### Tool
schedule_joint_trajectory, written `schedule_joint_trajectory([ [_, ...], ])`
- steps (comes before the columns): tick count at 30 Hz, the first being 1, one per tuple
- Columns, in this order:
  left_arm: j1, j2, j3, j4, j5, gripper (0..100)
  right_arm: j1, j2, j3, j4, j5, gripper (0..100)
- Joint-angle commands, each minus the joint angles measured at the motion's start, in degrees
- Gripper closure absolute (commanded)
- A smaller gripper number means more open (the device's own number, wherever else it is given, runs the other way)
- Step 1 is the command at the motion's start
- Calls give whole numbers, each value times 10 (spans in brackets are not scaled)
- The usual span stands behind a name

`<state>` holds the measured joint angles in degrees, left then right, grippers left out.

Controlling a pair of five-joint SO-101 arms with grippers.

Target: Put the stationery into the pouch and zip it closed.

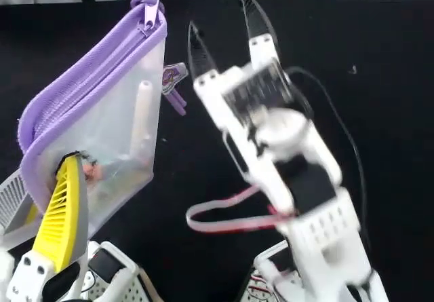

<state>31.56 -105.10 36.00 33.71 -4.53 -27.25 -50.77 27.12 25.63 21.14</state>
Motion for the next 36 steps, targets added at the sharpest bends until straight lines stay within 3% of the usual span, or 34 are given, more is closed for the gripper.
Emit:
schedule_joint_trajectory([
  [1,8,5,-5,-2,-4,971,-49,-110,44,-25,-40,719],
  [25,9,5,-5,-2,0,971,-213,-135,96,-28,-63,719],
  [36,9,5,-7,-1,1,971,-195,-59,109,-64,-62,719],
])
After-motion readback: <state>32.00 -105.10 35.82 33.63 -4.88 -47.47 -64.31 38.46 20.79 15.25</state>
